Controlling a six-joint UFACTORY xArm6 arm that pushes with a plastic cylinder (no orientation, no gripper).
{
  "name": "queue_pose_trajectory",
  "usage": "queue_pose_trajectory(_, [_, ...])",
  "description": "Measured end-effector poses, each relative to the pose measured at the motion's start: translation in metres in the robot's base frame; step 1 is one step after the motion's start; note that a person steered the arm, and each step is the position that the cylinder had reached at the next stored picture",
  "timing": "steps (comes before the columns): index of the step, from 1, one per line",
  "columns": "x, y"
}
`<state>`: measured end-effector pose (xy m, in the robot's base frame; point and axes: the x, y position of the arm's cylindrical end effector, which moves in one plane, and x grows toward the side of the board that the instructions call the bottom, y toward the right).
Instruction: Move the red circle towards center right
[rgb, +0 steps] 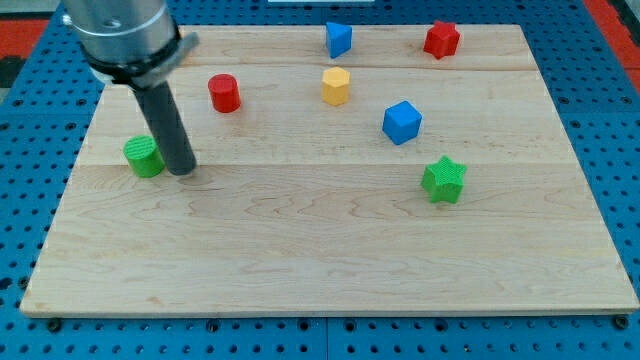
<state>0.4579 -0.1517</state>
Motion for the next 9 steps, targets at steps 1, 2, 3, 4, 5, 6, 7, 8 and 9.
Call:
queue_pose_trajectory(1, [-0.016, -0.041])
queue_pose_trajectory(2, [-0.060, -0.055])
queue_pose_trajectory(3, [-0.075, -0.043])
queue_pose_trajectory(4, [-0.094, -0.037])
queue_pose_trajectory(5, [-0.110, -0.035])
queue_pose_trajectory(6, [-0.128, -0.035])
queue_pose_trajectory(7, [-0.128, -0.035])
queue_pose_trajectory(8, [-0.128, -0.034])
queue_pose_trajectory(9, [-0.128, -0.030])
